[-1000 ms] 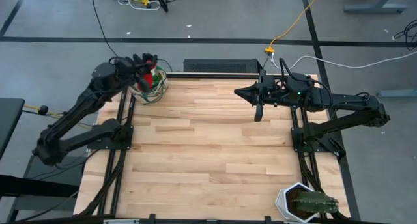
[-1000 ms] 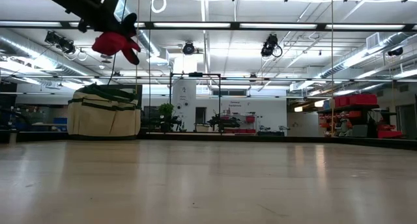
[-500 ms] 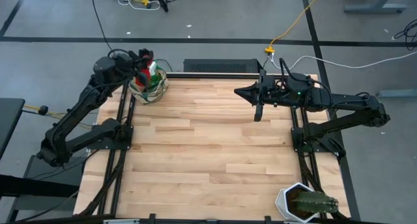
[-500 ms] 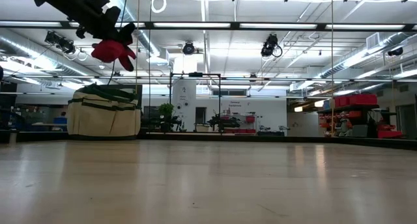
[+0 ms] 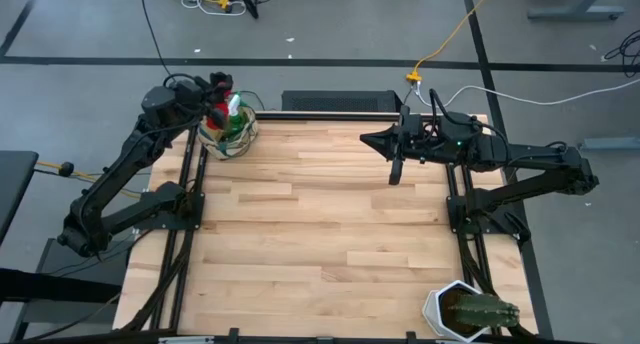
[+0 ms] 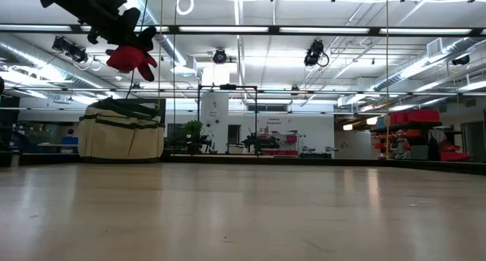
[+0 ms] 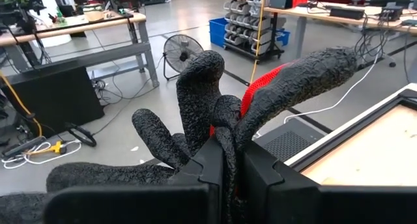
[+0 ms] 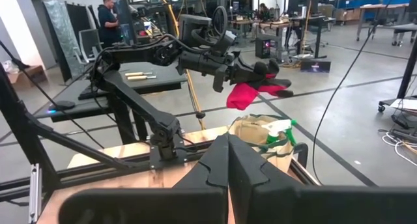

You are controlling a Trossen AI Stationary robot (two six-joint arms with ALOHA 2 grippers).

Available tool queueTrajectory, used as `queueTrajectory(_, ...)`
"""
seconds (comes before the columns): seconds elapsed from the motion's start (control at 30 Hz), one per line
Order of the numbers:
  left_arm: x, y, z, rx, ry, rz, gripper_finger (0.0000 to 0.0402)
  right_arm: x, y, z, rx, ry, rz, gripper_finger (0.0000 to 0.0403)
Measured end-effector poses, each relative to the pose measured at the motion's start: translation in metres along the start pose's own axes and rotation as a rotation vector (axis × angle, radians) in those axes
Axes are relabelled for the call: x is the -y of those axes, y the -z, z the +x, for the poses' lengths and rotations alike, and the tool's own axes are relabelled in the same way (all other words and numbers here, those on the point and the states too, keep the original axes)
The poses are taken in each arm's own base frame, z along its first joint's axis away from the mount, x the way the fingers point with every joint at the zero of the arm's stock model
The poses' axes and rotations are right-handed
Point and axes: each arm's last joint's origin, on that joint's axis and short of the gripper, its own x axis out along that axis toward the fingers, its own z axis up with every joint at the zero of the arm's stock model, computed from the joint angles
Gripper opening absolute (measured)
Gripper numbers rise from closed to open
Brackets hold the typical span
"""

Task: Pick & Place Garden tools in Gardening bag
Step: Put the red gloves into the gardening bag

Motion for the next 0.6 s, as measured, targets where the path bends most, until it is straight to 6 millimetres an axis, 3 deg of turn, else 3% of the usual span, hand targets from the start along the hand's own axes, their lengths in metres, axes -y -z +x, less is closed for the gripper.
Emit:
queueTrajectory(0.37, 0.008, -0.005, 0.000, 0.047, 0.058, -0.020, 0.0029, 0.000, 0.000, 0.000, 0.000, 0.000, -0.002, 0.0001)
queueTrajectory(0.6, 0.009, -0.004, 0.012, 0.040, 0.026, -0.013, 0.0029, 0.001, 0.000, 0.000, 0.003, 0.033, -0.004, 0.0001)
